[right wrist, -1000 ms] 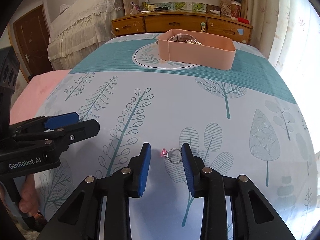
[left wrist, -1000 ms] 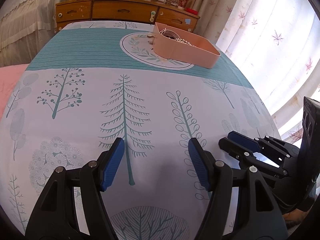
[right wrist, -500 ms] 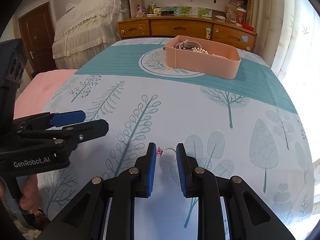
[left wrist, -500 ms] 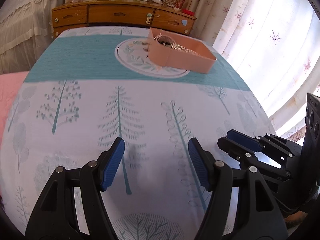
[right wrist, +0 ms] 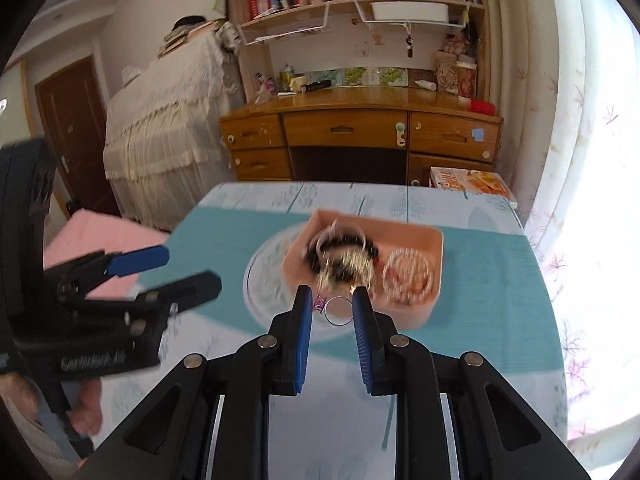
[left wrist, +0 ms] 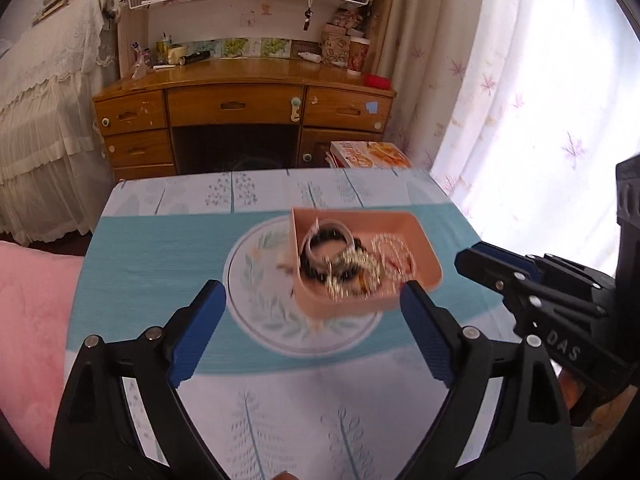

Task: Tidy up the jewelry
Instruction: 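Carry the ring into the pink box and open the right tool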

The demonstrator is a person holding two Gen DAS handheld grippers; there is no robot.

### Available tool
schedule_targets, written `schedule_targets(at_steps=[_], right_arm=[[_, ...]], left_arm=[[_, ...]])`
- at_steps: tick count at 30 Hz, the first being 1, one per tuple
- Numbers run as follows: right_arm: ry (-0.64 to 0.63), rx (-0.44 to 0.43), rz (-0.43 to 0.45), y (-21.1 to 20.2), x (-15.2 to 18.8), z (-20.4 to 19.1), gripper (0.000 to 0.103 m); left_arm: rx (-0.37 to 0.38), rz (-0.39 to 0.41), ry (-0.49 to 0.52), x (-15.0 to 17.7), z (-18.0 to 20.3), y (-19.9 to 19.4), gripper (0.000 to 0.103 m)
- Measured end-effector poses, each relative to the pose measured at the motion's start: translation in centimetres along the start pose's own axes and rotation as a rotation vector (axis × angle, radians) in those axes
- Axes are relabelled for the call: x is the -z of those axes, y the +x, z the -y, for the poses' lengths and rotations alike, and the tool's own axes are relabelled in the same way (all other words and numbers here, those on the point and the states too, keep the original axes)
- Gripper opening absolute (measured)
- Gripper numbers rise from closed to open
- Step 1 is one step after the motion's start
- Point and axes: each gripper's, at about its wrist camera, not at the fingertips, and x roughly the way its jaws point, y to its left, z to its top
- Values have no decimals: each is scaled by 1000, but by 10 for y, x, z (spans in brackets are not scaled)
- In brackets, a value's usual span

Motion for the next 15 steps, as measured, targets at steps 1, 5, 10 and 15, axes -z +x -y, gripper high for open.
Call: schedule_targets(at_steps=[1, 5, 10, 15], right_arm=[[22, -8, -5, 6, -11, 7, 20], [127, -16, -42, 45, -61, 42, 21], [207, 36, -118, 103, -91, 78, 21], [252, 64, -193, 143, -89, 98, 24]], left_arm=[[-1, -6, -9, -9, 0, 7, 92], [4, -38, -69, -35, -6, 47, 103], [-17, -118, -87, -38, -13, 99, 103], [-39, -170, -119, -28, -20, 121, 103]])
